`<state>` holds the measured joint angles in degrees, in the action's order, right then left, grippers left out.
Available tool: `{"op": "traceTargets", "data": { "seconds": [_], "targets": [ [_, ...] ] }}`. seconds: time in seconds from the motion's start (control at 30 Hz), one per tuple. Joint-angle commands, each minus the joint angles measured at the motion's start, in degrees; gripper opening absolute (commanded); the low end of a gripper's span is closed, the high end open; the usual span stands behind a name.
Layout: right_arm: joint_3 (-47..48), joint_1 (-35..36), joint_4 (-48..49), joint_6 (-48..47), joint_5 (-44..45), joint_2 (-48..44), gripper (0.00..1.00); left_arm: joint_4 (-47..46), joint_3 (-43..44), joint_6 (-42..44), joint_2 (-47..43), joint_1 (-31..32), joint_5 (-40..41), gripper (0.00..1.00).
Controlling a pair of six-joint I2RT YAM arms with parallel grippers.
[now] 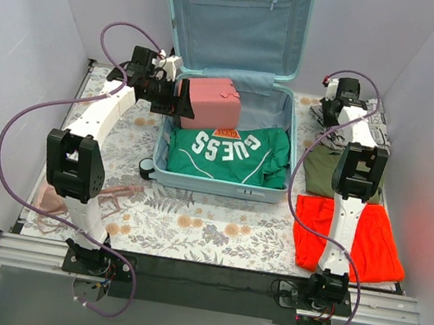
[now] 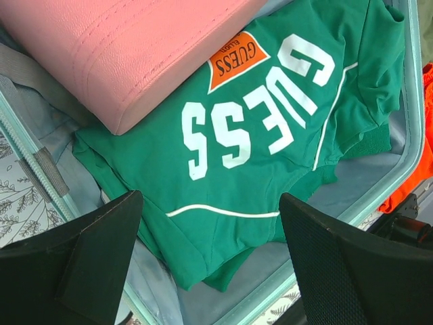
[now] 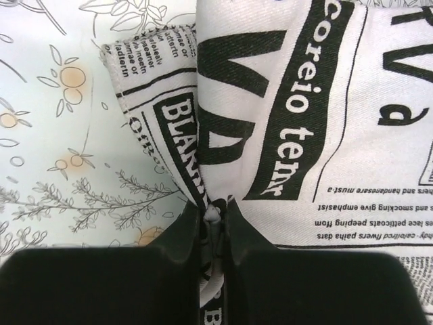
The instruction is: Pack the luggage
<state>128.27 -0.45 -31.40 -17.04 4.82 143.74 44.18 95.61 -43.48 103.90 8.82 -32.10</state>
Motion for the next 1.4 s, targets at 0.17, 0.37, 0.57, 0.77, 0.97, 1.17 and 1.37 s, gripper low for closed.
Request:
{"op": "traceTargets", "data": {
  "seconds": [0.17, 0.37, 0.57, 0.77, 0.97, 1.17, 1.37],
  "targets": [
    [1.5, -6.5, 1.2, 7.1, -20.5, -14.8, 0.01, -2.3, -4.0, -4.1, -4.0, -1.6, 0.1, 0.81],
    [-3.6, -9.4, 2.7, 12.2, -26.1, -25.5, 0.01, -4.6, -7.5, -7.7, -5.7, -4.1, 1.1, 0.8],
    [-6.2, -13.3, 2.3, 15.4, -29.2, -34.6, 0.01, -5.9, -11.1, -8.8, -9.0, -6.4, 4.0, 0.8],
    [-17.9, -14.1, 1.4, 20.4, -33.3, -48.1, 0.01, -7.3, -15.1, -9.6, -12.2, -8.1, 5.6, 0.8],
    [-26.4, -13.6, -1.4, 26.3, -34.7, -58.3, 0.01, -8.7, -19.0, -10.9, -13.7, -8.3, 6.1, 0.8],
    [-38.9, -4.7, -0.1, 32.1, -33.3, -66.0, 0.01, -10.3, -23.8, -13.0, -15.1, -8.3, 6.3, 0.76],
    [-45.4, 9.7, 5.5, 36.5, -25.8, -66.3, 0.01, -10.5, -28.4, -14.3, -15.1, -7.9, 7.1, 0.69]
  ]
}}
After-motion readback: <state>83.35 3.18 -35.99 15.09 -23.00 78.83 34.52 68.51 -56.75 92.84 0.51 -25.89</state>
